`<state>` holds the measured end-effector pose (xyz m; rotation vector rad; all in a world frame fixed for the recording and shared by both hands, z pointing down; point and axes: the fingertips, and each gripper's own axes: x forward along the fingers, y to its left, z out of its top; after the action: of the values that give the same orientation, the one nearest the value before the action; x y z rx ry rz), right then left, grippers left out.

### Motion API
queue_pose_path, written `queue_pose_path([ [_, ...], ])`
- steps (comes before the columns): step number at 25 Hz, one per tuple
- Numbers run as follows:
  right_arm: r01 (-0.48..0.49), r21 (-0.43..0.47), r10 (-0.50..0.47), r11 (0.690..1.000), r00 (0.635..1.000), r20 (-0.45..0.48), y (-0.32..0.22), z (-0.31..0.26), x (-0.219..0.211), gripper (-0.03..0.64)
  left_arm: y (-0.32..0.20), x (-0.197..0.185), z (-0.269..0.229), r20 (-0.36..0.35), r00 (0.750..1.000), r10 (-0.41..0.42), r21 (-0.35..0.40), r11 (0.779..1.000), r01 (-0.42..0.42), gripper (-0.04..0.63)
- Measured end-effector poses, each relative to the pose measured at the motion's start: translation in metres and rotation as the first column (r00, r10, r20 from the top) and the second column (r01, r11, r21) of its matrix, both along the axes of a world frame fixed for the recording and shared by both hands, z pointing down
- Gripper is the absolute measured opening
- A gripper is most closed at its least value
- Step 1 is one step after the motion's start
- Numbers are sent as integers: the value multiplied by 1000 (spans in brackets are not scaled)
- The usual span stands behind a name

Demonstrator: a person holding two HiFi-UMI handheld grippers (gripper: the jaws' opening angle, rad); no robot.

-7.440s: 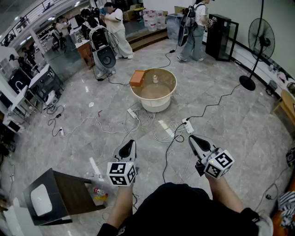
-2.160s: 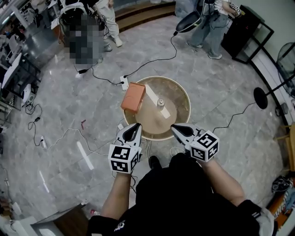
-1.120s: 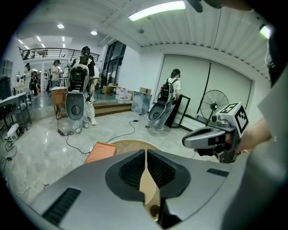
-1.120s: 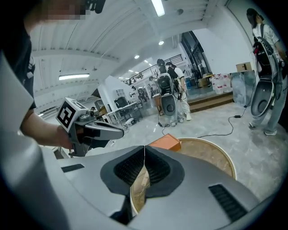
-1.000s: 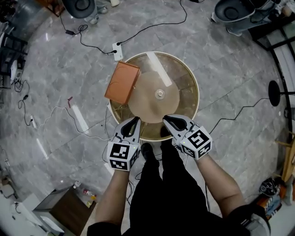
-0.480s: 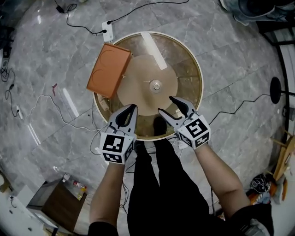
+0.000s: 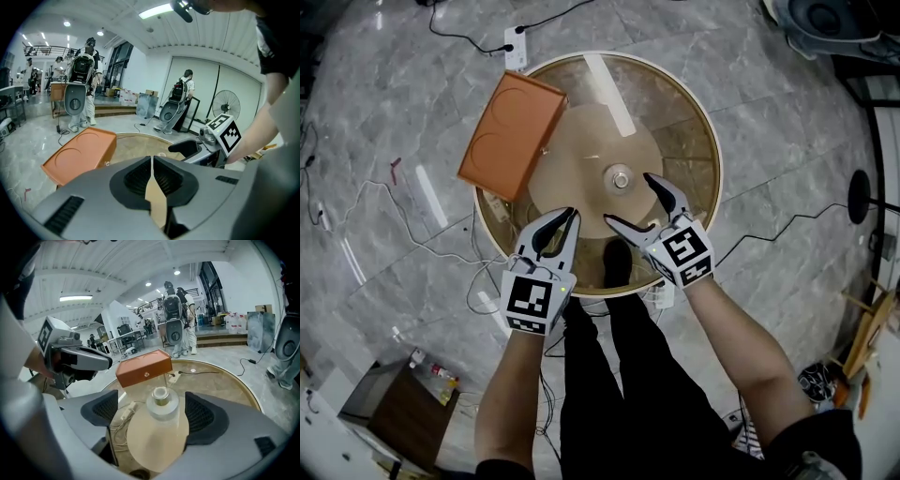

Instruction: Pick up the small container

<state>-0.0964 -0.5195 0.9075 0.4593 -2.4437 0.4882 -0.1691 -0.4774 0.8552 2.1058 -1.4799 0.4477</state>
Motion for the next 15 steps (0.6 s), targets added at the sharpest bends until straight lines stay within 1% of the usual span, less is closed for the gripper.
queue_pose_path([
  [3, 11, 14, -11, 1000, 1000, -6, -7, 14, -5, 462, 0, -3, 13, 1, 1000, 9, -13, 1000, -9, 29],
  [7, 12, 19, -12, 1000, 1000, -6, -10, 36, -15, 452, 8, -6, 32, 5, 1000, 17, -32, 999, -17, 18],
  [9, -4, 33, 4, 999, 1000, -15, -12, 45, -17, 423, 12, -8, 43, 5, 1000, 8, -35, 999, -7, 17],
  [11, -44, 62, 46, 997, 999, -22, -18, 54, -18, 363, 15, -8, 55, -1, 1000, -1, -34, 999, 1, 17],
  [13, -72, 79, 75, 994, 997, -28, -22, 64, -20, 348, 21, -7, 64, -17, 1000, -19, -40, 999, 18, 17],
  [15, -70, 81, 73, 994, 997, -39, -20, 69, -22, 355, 29, -6, 67, -43, 998, -48, -51, 998, 45, 17],
])
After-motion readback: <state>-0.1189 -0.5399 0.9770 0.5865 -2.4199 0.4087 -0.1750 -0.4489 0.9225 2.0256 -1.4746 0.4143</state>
